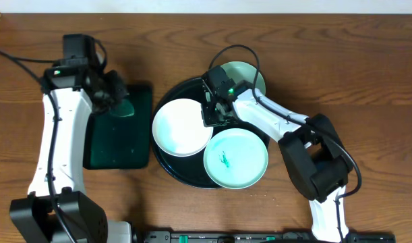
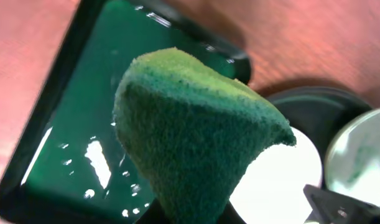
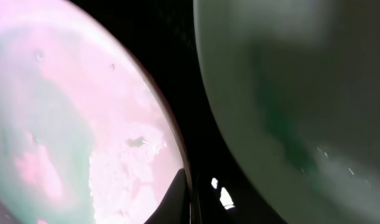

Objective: Clean dirty plates on tray and stack at the side
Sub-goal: 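Lift sponge back toward water tray with left gripper, then lift white plate with right gripper and carry it right of tray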

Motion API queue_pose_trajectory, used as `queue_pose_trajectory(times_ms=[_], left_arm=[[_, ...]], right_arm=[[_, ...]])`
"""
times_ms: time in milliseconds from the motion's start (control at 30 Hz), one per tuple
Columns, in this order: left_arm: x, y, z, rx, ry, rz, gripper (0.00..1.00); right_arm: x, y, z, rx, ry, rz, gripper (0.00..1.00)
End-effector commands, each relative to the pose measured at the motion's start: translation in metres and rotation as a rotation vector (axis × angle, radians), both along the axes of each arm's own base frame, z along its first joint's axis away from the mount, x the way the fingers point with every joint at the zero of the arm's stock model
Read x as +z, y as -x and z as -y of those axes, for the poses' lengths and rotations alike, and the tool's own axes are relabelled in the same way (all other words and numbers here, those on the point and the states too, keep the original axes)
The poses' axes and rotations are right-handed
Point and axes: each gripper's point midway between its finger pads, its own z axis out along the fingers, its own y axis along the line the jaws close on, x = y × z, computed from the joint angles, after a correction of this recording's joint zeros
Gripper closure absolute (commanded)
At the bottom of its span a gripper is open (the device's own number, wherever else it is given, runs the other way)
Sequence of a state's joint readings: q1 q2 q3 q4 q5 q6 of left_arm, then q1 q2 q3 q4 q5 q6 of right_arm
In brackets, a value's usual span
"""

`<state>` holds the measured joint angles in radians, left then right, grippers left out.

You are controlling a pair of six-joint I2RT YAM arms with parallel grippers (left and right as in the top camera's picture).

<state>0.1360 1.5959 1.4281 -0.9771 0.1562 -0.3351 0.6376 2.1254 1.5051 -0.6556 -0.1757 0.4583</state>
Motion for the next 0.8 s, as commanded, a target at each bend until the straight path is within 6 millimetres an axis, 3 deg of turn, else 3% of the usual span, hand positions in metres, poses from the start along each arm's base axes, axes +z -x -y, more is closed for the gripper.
queue_pose_trajectory(times_ms=[0,333,533,767], left_arm=[[0.0,0.001,-0.011,0.012,-0.02,-0.007,0.93],[-0.001,0.002,-0.012,0.015,-0.019,-0.01,0.93],[-0.001,0.001,-0.012,0.015,-0.019,-0.008,0.93],[-0.001,0.001,-0.012,0.015,-0.019,-0.008,0.93]], right_arm=[[0.052,-0.014,0.004,0.043,0.075,0.197,0.99],[0.156,-0.021,0.044,0.061,0.569,0.699,0.99],[0.202,-0.001,0.034,0.07,0.774,0.923,0.99],[0.25,0.023,0.027,-0.036,0.935,1.152,0.99]])
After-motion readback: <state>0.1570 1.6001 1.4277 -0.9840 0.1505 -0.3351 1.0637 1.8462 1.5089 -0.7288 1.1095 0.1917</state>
